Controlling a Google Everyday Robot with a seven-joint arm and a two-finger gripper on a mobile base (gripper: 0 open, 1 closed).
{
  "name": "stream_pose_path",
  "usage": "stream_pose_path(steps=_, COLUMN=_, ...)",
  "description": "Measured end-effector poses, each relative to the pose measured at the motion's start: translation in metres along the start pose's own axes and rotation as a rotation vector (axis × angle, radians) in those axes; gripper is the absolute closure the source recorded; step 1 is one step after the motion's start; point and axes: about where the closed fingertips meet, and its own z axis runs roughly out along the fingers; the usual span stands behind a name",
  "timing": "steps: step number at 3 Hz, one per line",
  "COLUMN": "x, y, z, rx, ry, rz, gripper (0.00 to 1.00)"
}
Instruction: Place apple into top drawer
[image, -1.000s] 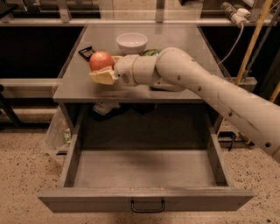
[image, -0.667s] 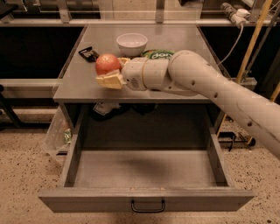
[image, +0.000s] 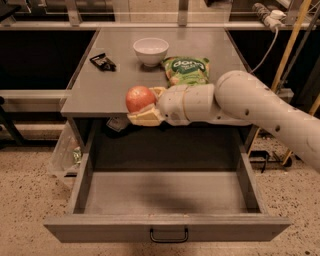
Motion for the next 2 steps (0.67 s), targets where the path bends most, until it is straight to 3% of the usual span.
stream_pose_path(steps=1, x=0.0496, y=0.0168, z=-0.0148, rx=-0.015, ry=0.116, rz=0.025, gripper=1.00)
stream_pose_path(steps=2, x=0.0473, y=0.0182, z=-0.0172, rx=-0.019, ry=0.130, rz=0.030, gripper=1.00)
